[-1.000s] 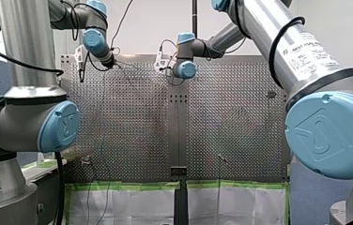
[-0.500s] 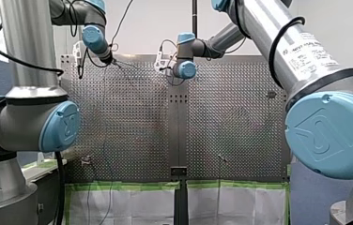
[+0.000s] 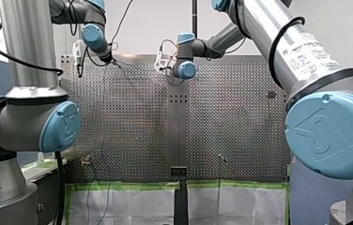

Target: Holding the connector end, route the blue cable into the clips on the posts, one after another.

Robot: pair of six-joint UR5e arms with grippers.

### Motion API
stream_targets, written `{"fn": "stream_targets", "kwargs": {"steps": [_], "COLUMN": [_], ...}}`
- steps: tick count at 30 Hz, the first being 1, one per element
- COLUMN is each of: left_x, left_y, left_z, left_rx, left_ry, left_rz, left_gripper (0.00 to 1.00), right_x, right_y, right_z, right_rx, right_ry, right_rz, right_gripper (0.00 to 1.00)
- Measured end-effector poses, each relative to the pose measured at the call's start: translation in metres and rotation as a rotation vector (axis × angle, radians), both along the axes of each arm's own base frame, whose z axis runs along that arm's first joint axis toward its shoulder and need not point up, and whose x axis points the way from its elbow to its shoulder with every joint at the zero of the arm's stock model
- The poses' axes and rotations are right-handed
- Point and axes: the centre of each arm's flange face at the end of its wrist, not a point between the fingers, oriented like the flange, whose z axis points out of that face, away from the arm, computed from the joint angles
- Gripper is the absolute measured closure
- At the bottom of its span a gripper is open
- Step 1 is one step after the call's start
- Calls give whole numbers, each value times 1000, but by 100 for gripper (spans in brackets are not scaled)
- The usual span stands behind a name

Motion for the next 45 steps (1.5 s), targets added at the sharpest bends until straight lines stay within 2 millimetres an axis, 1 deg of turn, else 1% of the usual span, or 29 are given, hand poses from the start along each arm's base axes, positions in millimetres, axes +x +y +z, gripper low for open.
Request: {"fn": "stream_targets", "kwargs": {"steps": [7,21,26,31,37,45], "left_x": [-1,3,8,15,21,30], "left_y": [-3,-15,-16,-18,-24,-30], "left_z": [0,2,6,6,0,-13], "left_rx": [1,1,3,10,27,62], "left_ry": [-1,-20,-28,-25,-9,16], "left_rz": [-14,-121,-144,-155,-185,-213], "left_gripper": [0,0,0,0,0,0], "right_x": [0,0,0,1,0,-2], "right_y": [0,0,0,0,-1,-4], "right_z": [0,0,0,0,1,0], "right_rx": [0,-1,-1,-3,-4,-4], "right_ry": [-1,1,0,-1,-1,-1], "right_rz": [2,4,7,11,10,8], "right_gripper": [100,100,100,100,100,100]}}
